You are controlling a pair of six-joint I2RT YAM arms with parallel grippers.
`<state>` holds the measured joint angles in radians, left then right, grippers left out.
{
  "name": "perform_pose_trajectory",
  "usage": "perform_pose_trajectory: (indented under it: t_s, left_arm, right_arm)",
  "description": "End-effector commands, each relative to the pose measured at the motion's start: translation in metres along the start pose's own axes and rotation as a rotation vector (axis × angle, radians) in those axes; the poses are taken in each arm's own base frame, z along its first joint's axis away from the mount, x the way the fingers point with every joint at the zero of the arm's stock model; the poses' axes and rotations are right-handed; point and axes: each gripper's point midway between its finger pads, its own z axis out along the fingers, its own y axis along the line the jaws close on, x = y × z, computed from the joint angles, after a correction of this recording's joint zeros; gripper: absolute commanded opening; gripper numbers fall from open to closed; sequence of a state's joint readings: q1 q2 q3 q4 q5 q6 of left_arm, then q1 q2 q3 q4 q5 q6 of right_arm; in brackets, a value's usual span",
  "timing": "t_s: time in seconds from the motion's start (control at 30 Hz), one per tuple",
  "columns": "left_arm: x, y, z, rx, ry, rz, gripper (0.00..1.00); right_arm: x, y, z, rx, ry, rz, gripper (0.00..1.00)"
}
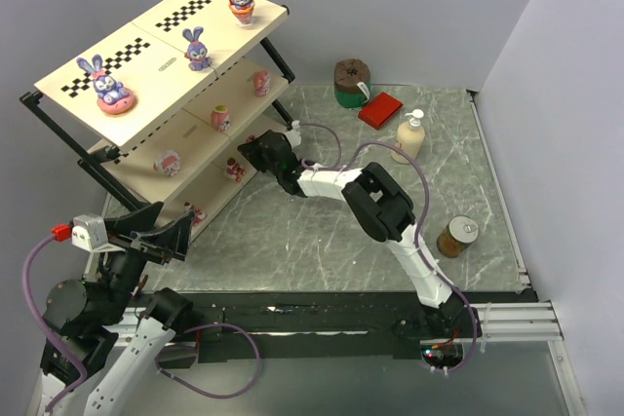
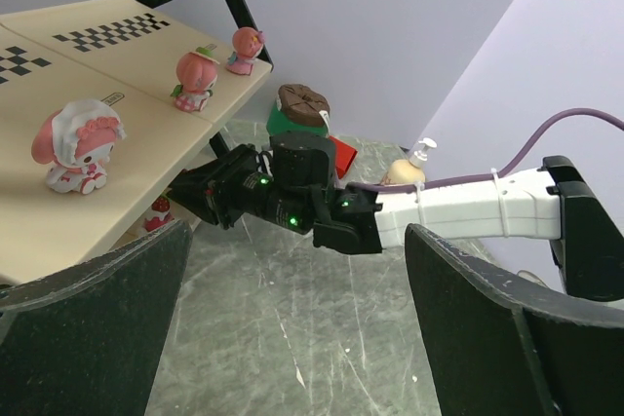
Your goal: Place and organize the plastic toys onto the shelf
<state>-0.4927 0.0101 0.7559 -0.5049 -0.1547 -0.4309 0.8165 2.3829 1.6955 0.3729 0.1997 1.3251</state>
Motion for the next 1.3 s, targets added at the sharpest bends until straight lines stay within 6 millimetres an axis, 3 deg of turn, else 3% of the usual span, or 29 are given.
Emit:
perform_pose_trajectory:
  t_s: [0.0, 0.27, 0.47, 0.93, 1.27]
  left_arm:
    - [-0.023, -0.006, -0.017, 0.042, -0.105, -0.004, 0.96]
    - [-0.025, -0.006, -0.018, 0.041, -0.109, -0.002, 0.96]
    - [-0.025, -0.006, -0.017, 0.040, -0.108, 0.000, 0.96]
    - [-0.025, -0.005, -0.017, 0.037, -0.109, 0.006, 0.97]
    - [-0.024, -0.004, -0.017, 0.033, -0.109, 0.006, 0.96]
  right_arm:
    - [0.004, -0.004, 0.015, 0.037, -0.047, 0.034, 0.33]
    - [0.015, -0.005, 0.029, 0.070, -0.059, 0.060, 0.33]
    - [0.010, -0.005, 0.033, 0.091, -0.101, 0.077, 0.33]
    - [-0.011, -0.026, 0.026, 0.153, -0.150, 0.110, 0.33]
    - [-0.026, -0.038, 0.032, 0.144, -0.083, 0.146, 0.28]
